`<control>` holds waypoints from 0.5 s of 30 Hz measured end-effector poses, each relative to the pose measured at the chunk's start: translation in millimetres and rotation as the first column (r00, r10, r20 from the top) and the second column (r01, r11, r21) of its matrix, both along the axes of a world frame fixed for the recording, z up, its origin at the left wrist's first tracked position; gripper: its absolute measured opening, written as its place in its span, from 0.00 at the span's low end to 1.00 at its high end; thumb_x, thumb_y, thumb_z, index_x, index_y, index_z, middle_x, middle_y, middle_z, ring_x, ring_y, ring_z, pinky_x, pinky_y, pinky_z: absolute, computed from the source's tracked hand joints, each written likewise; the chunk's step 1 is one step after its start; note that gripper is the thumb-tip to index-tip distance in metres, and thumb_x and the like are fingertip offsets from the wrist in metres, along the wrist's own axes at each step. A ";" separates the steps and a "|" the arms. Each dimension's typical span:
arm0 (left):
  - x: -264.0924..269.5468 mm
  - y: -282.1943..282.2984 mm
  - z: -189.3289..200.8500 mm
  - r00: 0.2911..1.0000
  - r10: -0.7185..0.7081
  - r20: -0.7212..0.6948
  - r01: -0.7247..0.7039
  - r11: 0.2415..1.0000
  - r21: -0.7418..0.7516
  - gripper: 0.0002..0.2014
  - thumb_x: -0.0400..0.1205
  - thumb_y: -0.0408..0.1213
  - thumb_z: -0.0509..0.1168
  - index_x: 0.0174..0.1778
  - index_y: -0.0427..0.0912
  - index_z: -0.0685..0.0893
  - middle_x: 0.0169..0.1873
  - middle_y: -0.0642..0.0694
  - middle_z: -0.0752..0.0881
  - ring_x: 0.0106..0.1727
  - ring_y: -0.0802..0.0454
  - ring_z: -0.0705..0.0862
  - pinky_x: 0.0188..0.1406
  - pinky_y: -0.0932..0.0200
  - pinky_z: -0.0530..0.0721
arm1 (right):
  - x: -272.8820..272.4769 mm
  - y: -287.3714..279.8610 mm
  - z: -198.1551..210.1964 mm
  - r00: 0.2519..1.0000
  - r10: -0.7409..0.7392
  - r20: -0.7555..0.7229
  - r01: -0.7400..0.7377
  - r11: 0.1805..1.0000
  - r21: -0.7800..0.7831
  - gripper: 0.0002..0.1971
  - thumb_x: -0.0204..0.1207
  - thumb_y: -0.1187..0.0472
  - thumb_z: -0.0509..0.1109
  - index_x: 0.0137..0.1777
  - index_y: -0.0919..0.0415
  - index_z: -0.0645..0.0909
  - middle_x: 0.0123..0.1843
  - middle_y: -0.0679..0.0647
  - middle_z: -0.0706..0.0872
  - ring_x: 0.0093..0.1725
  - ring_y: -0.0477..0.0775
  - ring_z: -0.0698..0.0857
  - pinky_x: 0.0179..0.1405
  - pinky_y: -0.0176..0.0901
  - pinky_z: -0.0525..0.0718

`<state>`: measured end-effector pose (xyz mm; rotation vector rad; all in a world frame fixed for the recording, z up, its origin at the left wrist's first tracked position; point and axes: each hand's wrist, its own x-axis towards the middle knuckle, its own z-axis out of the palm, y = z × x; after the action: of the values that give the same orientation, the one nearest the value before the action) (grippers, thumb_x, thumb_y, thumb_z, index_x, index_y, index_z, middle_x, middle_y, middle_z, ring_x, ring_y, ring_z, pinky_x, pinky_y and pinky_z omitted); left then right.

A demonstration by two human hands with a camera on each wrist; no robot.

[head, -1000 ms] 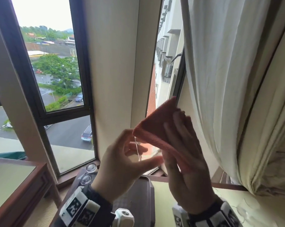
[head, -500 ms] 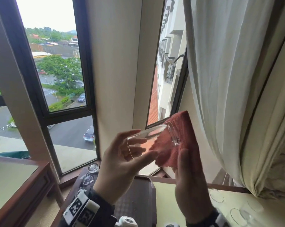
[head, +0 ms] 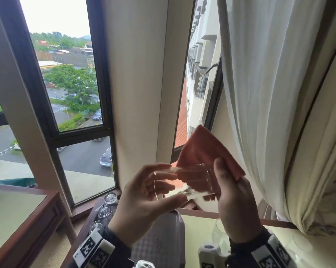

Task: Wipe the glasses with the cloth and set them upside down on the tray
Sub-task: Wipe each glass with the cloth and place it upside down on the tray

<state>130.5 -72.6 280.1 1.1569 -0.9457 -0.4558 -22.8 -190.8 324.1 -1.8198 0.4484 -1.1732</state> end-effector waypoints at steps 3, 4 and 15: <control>1.6 -3.1 -1.2 0.995 0.059 -0.084 -0.061 0.998 -0.017 0.36 0.62 0.51 0.91 0.65 0.52 0.88 0.58 0.39 0.94 0.55 0.37 0.94 0.56 0.47 0.93 | 1.1 10.0 -10.2 0.995 -0.036 0.089 0.036 0.999 0.002 0.16 0.90 0.51 0.58 0.60 0.61 0.82 0.43 0.56 0.94 0.44 0.50 0.91 0.55 0.32 0.85; 2.4 -5.4 -0.9 0.990 0.089 -0.105 -0.091 0.996 -0.016 0.37 0.61 0.52 0.91 0.66 0.51 0.87 0.58 0.40 0.94 0.55 0.37 0.94 0.54 0.50 0.92 | 4.1 13.1 -23.1 0.997 -0.019 0.069 0.023 0.998 -0.060 0.18 0.91 0.50 0.56 0.69 0.57 0.81 0.53 0.60 0.93 0.55 0.54 0.90 0.65 0.34 0.80; -4.0 -8.3 3.0 0.997 0.076 -0.012 -0.076 0.997 0.006 0.38 0.63 0.47 0.90 0.68 0.44 0.85 0.58 0.41 0.94 0.53 0.42 0.93 0.58 0.52 0.91 | 11.7 -6.8 8.0 0.996 0.011 0.084 0.004 0.984 -0.180 0.13 0.89 0.55 0.58 0.63 0.50 0.85 0.56 0.35 0.92 0.53 0.37 0.91 0.51 0.34 0.88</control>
<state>126.5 -80.9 283.1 1.1899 -0.8868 -0.4038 -11.1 -197.6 332.1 -1.9143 0.2983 -1.3183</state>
